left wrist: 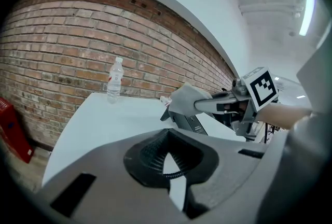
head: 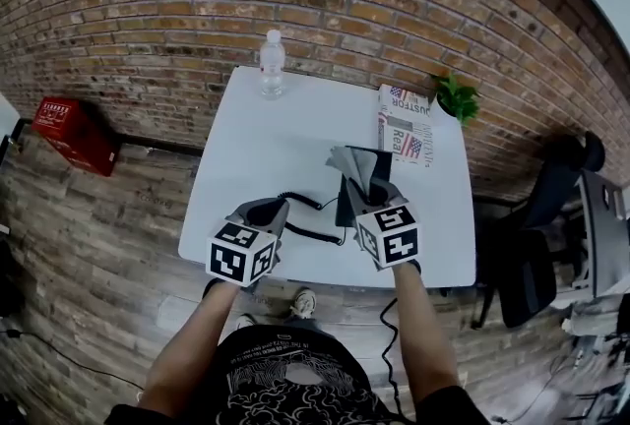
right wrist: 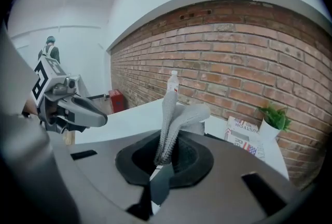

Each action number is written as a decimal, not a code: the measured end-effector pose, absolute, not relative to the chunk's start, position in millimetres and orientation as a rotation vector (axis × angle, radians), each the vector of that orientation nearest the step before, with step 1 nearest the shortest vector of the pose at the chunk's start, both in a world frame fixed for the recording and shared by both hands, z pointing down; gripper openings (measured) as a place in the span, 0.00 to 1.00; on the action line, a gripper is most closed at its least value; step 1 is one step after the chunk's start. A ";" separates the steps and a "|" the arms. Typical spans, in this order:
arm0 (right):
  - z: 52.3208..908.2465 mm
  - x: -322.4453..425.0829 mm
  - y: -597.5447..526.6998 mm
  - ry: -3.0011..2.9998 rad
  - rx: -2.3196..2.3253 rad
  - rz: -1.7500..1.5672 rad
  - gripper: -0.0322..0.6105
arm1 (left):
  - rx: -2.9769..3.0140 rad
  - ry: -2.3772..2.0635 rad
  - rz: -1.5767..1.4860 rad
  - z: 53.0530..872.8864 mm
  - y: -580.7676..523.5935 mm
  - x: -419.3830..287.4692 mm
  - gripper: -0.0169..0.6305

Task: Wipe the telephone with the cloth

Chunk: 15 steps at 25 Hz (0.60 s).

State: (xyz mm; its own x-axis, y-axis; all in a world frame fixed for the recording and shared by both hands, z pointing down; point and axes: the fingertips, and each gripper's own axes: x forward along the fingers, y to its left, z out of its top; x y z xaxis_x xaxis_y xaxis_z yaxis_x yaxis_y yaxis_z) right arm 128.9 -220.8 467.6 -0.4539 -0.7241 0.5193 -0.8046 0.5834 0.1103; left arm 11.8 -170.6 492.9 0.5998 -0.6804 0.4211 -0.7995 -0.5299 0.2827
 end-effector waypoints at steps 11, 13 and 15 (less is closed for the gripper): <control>464.6 118.0 -286.8 -2.260 1.076 0.048 0.07 | 2.310 -1.299 0.328 494.4 -191.6 -2.8 0.04; 472.6 115.9 -293.6 -2.246 1.052 0.041 0.07 | 2.293 -1.321 0.323 494.7 -194.4 -7.2 0.04; 482.5 113.8 -297.6 -2.226 1.027 0.029 0.07 | 2.281 -1.339 0.320 494.3 -196.2 -10.9 0.04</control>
